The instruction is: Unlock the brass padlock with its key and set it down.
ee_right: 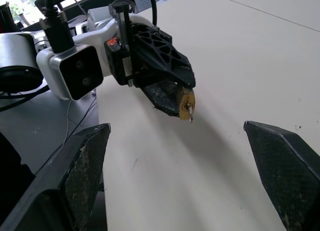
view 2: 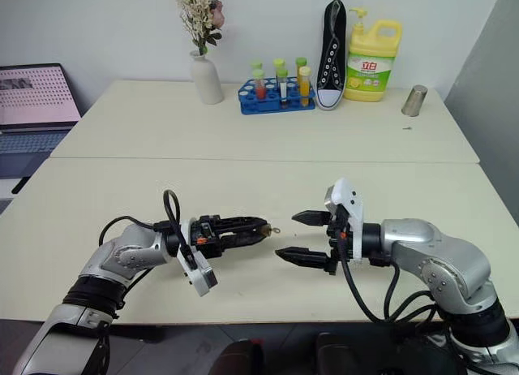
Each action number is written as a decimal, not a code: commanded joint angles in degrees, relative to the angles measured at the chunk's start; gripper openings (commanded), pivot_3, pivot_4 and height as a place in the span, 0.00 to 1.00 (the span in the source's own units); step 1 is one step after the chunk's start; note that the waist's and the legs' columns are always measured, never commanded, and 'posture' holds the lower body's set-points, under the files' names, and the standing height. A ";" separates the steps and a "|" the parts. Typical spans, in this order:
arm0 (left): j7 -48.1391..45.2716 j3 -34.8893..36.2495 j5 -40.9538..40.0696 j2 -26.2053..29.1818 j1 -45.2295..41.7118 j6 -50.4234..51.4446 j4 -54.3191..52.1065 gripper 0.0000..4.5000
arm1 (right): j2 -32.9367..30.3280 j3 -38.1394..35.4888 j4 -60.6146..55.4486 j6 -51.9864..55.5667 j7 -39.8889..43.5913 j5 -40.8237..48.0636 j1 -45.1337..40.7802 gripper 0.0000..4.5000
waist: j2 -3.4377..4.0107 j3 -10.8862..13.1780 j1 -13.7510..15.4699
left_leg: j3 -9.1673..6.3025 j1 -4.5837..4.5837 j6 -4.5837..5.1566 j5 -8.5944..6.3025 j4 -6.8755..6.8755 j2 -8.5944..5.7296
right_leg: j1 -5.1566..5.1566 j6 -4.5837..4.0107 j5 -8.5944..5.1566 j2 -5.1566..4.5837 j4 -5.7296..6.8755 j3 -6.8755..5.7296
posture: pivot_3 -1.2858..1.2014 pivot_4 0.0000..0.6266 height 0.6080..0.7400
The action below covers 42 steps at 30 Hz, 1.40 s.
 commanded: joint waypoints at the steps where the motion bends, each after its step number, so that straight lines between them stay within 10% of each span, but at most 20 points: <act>1: 2.53 0.07 0.82 0.46 -0.90 -1.00 0.12 0.21 | 1.25 1.27 0.45 -0.03 -0.76 -0.89 -1.88 1.00 | 0.00 0.00 0.00 | 0.00 0.00 0.00 0.00 0.00 0.00 | 0.00 0.00 0.00 0.00 0.00 0.00 | 0.52 0.24 1.00; 10: 4.86 -0.62 2.37 0.94 -0.81 -0.53 -0.23 0.21 | 4.36 3.43 3.58 -0.11 -2.13 -3.51 -3.93 0.92 | 0.00 0.00 -0.02 | -0.01 0.00 0.00 0.00 0.00 0.00 | 0.00 -0.01 0.01 -0.03 0.01 -0.03 | 0.52 0.24 1.00; 21: 6.77 -1.18 3.67 1.21 -0.72 0.03 -0.61 0.21 | 4.58 3.48 3.58 0.79 -1.70 -3.39 -3.87 0.02 | 0.00 0.00 -0.02 | -0.03 0.00 0.00 0.00 -0.01 0.01 | 0.00 -0.02 0.01 -0.04 0.01 -0.03 | 0.52 0.24 1.00; 42: 6.72 -2.31 3.77 1.27 -1.89 1.87 -2.63 0.21 | 8.39 -4.88 13.28 22.02 -5.74 10.80 -10.94 0.00 | 0.00 0.00 -0.03 | -0.03 -0.01 0.00 0.00 -0.01 0.02 | 0.00 -0.03 0.02 -0.07 0.04 -0.02 | 0.52 0.24 1.00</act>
